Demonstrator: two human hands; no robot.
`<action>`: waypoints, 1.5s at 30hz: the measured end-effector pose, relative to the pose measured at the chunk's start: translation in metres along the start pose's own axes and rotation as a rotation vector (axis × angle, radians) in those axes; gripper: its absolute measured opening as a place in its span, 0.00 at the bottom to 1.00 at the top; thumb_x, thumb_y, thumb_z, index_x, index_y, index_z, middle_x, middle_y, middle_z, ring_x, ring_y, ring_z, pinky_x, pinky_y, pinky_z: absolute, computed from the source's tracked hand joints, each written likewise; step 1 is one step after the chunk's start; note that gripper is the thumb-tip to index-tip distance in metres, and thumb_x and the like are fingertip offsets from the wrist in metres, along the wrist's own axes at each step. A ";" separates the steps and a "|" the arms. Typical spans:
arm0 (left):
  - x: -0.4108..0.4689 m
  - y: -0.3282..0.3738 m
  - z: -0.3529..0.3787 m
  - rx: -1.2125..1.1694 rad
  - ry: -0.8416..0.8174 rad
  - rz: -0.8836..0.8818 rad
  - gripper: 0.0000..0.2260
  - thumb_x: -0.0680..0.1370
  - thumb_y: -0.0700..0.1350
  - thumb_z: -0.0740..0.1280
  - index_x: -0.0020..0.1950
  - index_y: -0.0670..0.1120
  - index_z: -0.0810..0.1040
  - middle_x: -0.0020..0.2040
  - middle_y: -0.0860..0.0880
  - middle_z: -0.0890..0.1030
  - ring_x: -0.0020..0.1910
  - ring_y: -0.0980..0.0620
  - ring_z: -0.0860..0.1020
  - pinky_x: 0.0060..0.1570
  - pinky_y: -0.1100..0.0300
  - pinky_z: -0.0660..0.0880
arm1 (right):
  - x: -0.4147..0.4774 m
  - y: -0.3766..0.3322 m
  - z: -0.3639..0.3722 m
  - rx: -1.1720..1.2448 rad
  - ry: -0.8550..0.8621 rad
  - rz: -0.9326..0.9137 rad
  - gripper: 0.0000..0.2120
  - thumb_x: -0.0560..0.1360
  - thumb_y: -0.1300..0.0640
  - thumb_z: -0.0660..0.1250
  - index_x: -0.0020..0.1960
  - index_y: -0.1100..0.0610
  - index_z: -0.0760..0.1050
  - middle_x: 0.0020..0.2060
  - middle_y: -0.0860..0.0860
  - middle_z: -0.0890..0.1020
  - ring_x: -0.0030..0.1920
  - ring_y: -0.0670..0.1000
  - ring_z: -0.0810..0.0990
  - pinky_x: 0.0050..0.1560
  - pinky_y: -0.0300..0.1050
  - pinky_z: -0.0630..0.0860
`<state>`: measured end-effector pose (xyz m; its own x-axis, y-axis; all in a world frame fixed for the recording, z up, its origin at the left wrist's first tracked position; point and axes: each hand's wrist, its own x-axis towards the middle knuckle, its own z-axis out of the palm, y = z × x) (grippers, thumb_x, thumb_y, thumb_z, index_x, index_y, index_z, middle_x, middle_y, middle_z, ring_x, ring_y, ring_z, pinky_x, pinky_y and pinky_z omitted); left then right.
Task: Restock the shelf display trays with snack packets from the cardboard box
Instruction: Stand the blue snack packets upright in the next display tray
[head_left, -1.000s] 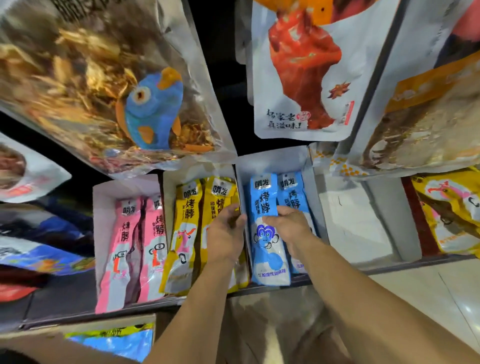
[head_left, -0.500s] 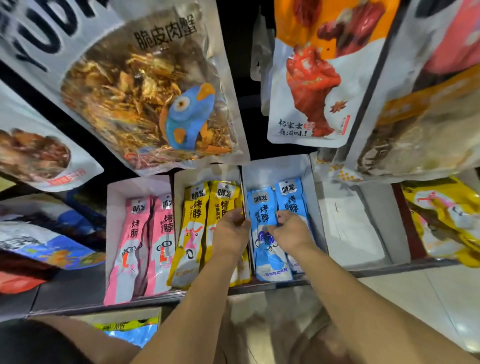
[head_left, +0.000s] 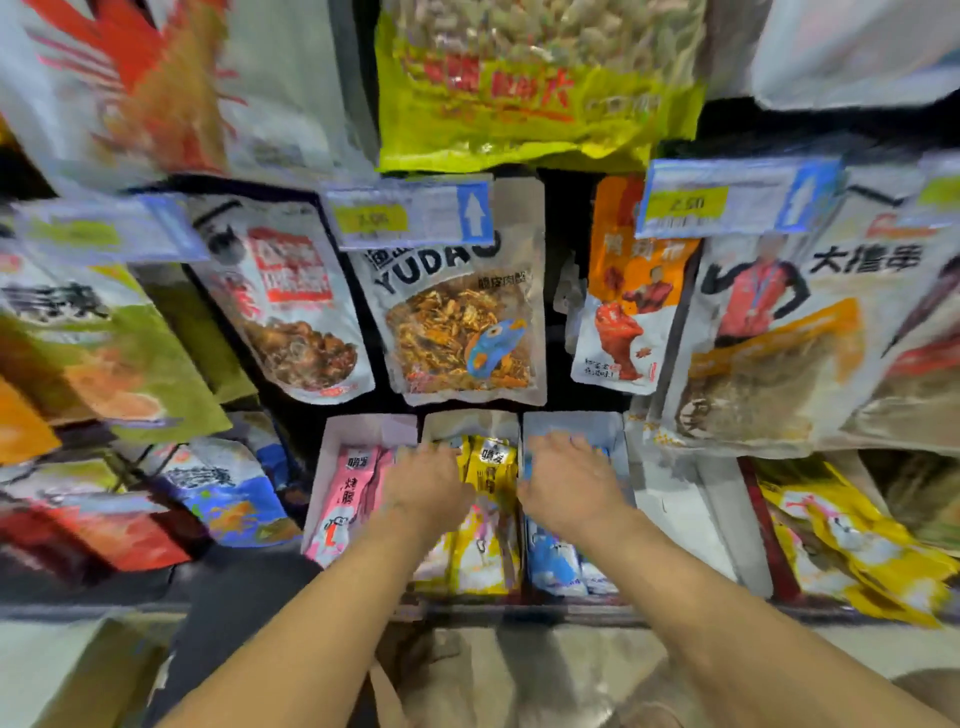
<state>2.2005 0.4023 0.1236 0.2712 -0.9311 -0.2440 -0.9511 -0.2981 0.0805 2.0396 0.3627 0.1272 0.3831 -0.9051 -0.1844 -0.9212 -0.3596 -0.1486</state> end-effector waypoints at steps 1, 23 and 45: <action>-0.008 -0.007 -0.013 0.026 0.030 -0.007 0.22 0.79 0.56 0.62 0.69 0.46 0.70 0.68 0.44 0.74 0.68 0.40 0.70 0.63 0.48 0.69 | -0.005 -0.011 -0.010 -0.005 0.019 -0.021 0.21 0.79 0.49 0.61 0.69 0.57 0.68 0.66 0.57 0.72 0.67 0.61 0.68 0.65 0.57 0.67; -0.115 -0.252 -0.059 0.014 0.213 -0.325 0.24 0.78 0.59 0.62 0.70 0.48 0.70 0.68 0.46 0.74 0.68 0.41 0.70 0.63 0.47 0.69 | -0.033 -0.276 -0.020 -0.082 0.056 -0.431 0.22 0.78 0.46 0.62 0.67 0.57 0.67 0.65 0.58 0.72 0.67 0.62 0.69 0.64 0.58 0.69; -0.124 -0.344 0.178 -0.200 -0.265 -0.642 0.25 0.79 0.58 0.60 0.73 0.47 0.65 0.70 0.45 0.71 0.69 0.42 0.69 0.64 0.46 0.67 | -0.004 -0.340 0.203 -0.231 -0.350 -0.603 0.24 0.80 0.46 0.61 0.70 0.57 0.65 0.66 0.57 0.73 0.67 0.61 0.71 0.63 0.56 0.69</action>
<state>2.4680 0.6578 -0.0462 0.6986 -0.4844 -0.5266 -0.5638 -0.8258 0.0116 2.3647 0.5344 -0.0186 0.7916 -0.4237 -0.4403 -0.5198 -0.8457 -0.1206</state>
